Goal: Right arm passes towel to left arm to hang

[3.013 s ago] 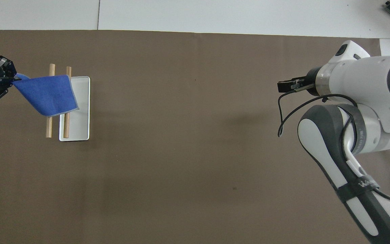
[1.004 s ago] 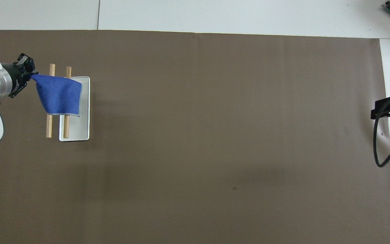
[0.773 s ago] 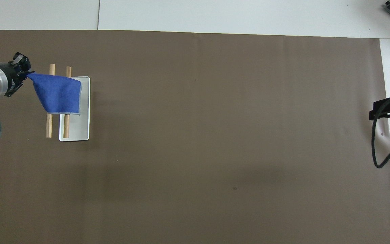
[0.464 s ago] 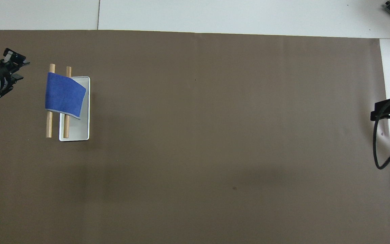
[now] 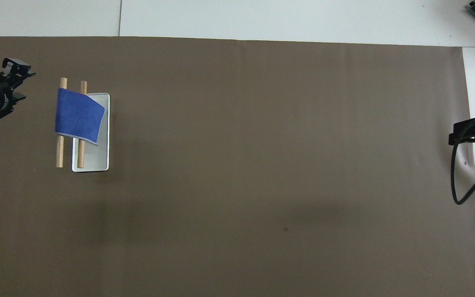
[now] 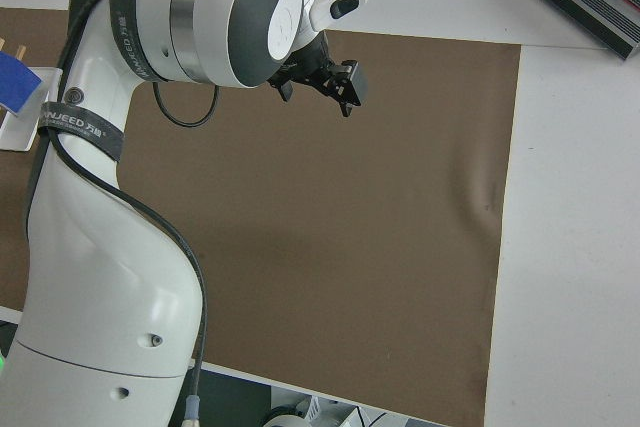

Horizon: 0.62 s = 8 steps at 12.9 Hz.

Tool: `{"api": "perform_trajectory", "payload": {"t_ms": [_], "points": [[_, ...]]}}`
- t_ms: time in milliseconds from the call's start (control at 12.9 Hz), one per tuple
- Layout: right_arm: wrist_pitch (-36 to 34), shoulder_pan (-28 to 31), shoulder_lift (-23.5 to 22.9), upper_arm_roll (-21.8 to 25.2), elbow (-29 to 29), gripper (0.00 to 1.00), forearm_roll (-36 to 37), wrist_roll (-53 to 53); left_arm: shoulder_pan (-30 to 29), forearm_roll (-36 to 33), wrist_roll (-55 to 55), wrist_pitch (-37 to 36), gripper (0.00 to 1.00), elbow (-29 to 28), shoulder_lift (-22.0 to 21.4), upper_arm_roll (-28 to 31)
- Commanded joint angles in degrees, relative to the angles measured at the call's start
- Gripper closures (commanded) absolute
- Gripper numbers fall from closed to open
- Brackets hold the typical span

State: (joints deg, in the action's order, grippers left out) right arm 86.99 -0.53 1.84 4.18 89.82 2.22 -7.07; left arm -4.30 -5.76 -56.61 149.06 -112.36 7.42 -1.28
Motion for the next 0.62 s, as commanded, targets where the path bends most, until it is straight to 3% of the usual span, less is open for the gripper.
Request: {"api": "perform_trajectory", "payload": {"t_ms": [0,155,541], "points": [[1.7,0.4,2.0,-0.8,2.7,0.00,0.2,-0.7,-0.4,-1.0,5.1,-7.4,0.35,2.0,-0.1,-0.2],[2.0,0.6,2.0,-0.8,2.7,0.00,0.2,-0.4,-0.3,-0.7,13.9,-18.3,0.35,7.1,0.4,-0.2],[-1.1,0.6,2.6,-0.8,2.6,0.00,0.2,0.1,0.1,0.0,23.1,-44.4,0.37,22.3,4.0,-3.0]]}}
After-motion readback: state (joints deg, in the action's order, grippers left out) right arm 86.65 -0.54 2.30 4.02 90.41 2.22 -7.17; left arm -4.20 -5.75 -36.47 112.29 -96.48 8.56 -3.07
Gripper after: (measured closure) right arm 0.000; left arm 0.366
